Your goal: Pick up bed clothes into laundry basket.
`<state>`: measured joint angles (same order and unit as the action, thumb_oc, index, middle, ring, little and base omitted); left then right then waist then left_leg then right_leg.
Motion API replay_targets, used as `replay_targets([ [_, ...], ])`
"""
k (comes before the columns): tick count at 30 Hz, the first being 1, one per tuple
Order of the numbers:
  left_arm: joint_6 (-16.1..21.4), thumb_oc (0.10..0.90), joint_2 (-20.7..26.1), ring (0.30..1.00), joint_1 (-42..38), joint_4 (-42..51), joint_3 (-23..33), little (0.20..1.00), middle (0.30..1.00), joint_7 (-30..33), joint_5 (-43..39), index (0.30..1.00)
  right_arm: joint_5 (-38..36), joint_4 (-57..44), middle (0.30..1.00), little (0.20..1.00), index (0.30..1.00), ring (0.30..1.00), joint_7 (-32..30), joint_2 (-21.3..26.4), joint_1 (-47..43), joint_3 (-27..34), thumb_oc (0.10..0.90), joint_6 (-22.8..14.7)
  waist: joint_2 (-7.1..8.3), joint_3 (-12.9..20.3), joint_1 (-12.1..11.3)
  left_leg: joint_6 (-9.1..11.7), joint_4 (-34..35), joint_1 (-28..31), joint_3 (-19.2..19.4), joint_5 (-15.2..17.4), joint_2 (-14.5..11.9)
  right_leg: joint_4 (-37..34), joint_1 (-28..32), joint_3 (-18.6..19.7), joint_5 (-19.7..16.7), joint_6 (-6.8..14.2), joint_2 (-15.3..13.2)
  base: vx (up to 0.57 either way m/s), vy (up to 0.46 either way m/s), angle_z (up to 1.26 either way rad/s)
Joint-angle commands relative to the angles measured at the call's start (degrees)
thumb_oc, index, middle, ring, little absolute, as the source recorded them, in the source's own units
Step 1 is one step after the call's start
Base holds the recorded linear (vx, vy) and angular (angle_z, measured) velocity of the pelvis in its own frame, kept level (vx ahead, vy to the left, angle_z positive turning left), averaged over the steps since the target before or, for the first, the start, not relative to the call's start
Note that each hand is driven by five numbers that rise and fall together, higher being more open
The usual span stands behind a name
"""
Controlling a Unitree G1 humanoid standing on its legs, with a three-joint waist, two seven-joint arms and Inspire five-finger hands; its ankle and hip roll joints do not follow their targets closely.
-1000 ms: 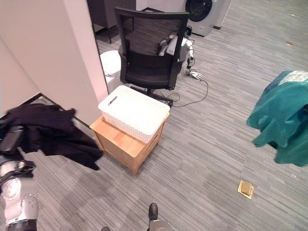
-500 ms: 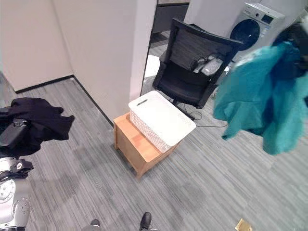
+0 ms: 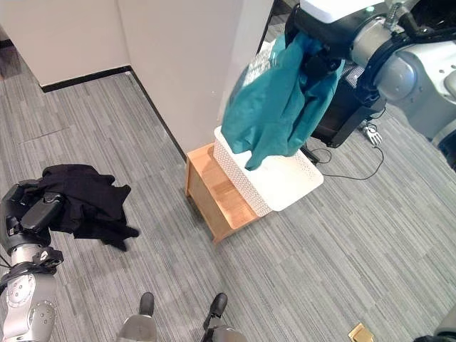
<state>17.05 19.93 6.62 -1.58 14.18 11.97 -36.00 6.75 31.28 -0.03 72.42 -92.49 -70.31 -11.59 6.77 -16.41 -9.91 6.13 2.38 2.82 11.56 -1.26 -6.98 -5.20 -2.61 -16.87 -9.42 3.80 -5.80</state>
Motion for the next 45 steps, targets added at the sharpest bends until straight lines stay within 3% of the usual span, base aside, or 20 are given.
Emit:
replay_targets([
  [1,5.62,0.4,6.91,0.3,-4.0,10.06,0.79,0.3,0.3,-1.49,0.31,0.3,-1.05,5.35,0.3,0.3,0.3,0.3,-3.58,1.03,-8.33,3.29,0.4,3.45,1.37,3.25,1.04,2.43,2.62,-1.97,-0.62,-4.72,-0.58,0.2,7.47,0.9,9.47,3.78,0.73,0.0,0.0,0.0],
  [14,5.72,0.4,6.96,0.3,-5.18,10.79,0.08,0.3,0.3,-1.74,-0.63,0.3,0.56,3.1,0.3,0.3,0.3,0.3,-3.38,-1.5,-1.41,8.92,0.4,4.2,-0.92,1.33,0.86,2.3,2.62,-4.55,-1.35,-5.0,0.05,0.21,4.95,0.62,9.19,3.69,0.15,0.0,-0.001,0.0],
  [25,6.52,0.4,7.77,0.3,-5.84,12.2,0.52,0.3,0.3,-1.11,-1.67,0.3,3.29,7.94,0.3,0.3,0.3,0.3,-4.27,-7.52,3.79,13.75,0.4,5.53,-3.99,-0.68,-0.73,2.48,2.62,-7.87,-2.69,-5.92,0.79,0.27,1.98,0.03,9.03,3.36,-0.42,-0.02,-0.012,0.03],
  [37,7.27,0.4,8.44,0.3,-4.96,12.59,1.33,0.3,0.3,-1.35,-1.93,0.3,4.54,20.48,0.3,0.3,0.3,0.3,-5.59,-8.66,-3.05,8.16,0.4,5.67,-5.34,-1.68,-2.22,2.99,2.62,-9.65,-4.15,-6.33,0.83,0.38,1.1,-1.34,9.84,2.85,-0.4,-0.01,-0.028,0.1],
  [45,7.51,0.4,9.05,0.3,-5.59,11.89,0.72,0.3,0.3,-1.59,-2.09,0.3,1.88,24.94,0.3,0.3,0.3,0.3,-7.92,-5.93,-10.51,4.43,0.4,5.72,-4.49,-1.58,-1.57,3.22,2.62,-9.47,-4.06,-6.13,0.51,0.36,1.06,-1.33,10.16,2.76,0.03,0.0,-0.006,0.03],
])
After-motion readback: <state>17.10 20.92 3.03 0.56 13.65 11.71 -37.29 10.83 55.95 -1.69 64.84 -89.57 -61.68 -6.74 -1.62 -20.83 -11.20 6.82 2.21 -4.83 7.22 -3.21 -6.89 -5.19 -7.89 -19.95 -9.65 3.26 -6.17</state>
